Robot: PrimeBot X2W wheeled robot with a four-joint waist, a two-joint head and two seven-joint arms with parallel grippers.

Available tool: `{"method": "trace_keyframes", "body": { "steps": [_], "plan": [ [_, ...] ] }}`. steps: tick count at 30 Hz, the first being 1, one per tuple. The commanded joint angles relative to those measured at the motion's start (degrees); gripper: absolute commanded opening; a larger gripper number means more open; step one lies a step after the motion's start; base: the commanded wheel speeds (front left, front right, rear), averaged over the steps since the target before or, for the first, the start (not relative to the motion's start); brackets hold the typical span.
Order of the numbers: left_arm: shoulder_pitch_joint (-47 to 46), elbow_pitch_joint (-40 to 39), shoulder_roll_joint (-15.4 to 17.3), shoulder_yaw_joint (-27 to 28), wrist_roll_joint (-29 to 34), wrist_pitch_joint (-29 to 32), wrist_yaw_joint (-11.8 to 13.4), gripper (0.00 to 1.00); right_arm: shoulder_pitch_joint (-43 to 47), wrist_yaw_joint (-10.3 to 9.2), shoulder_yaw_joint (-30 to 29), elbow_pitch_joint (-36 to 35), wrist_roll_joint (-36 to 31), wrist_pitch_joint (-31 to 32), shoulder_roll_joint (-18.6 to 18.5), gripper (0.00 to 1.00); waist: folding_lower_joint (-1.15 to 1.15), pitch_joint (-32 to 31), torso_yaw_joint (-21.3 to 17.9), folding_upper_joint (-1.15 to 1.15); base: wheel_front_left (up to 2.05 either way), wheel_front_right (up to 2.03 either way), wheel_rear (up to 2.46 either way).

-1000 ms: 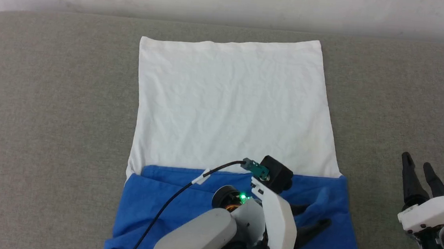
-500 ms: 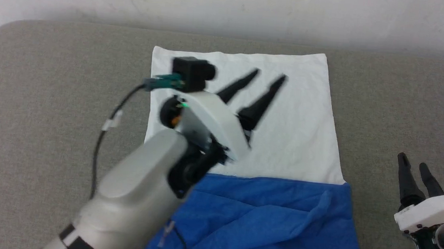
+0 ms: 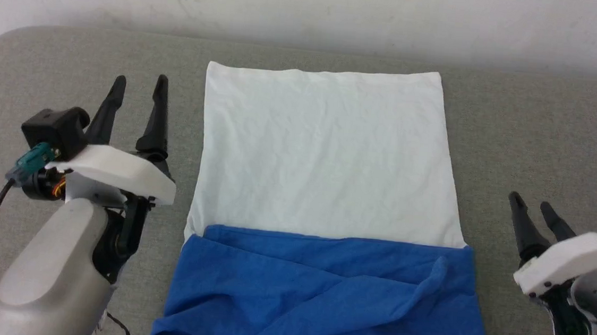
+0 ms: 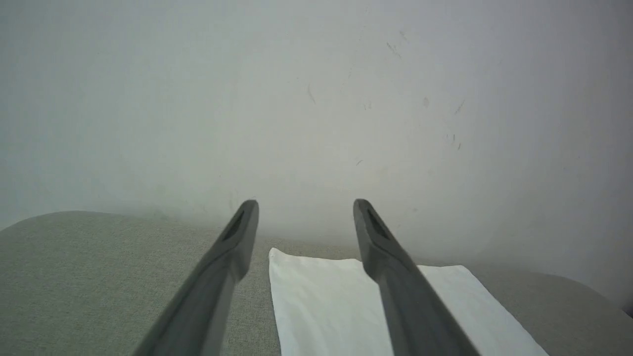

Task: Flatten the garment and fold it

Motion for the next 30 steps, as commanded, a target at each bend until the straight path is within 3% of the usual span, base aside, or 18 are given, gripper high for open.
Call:
{"method": "trace_keyframes", "body": {
  "steps": [1, 9, 19, 30],
  "plan": [
    [1.19, -1.10, -0.02, 0.90, 0.81, -0.23, 0.37, 1.00, -2.13, -0.04, 0.42, -0.35, -0.82, 0.79, 0.17, 1.00, 0.00, 1.16, 0.55, 0.00, 0.00, 0.00, 0.00],
    [4.13, -8.02, -2.73, 5.36, 4.38, -0.27, -0.40, 1.00, -18.95, -0.04, 2.42, 2.84, -11.14, 11.75, -1.15, 1.00, 0.00, 7.79, 2.29, 0.00, 0.00, 0.00, 0.00],
    [0.59, -13.16, -5.49, 7.11, 6.85, -0.28, -1.77, 1.00, -43.22, -0.04, 6.65, 15.58, -22.89, 23.64, -5.29, 1.00, 0.00, 20.05, 6.76, 0.00, 0.00, 0.00, 0.00],
    [-1.17, -15.45, -7.16, 7.81, 8.23, -0.28, -2.37, 1.00, -55.80, -0.04, 6.77, 25.83, -32.60, 31.22, -7.26, 1.00, 0.00, 27.65, 10.19, 0.00, 0.00, 0.00, 0.00]
  ]
}}
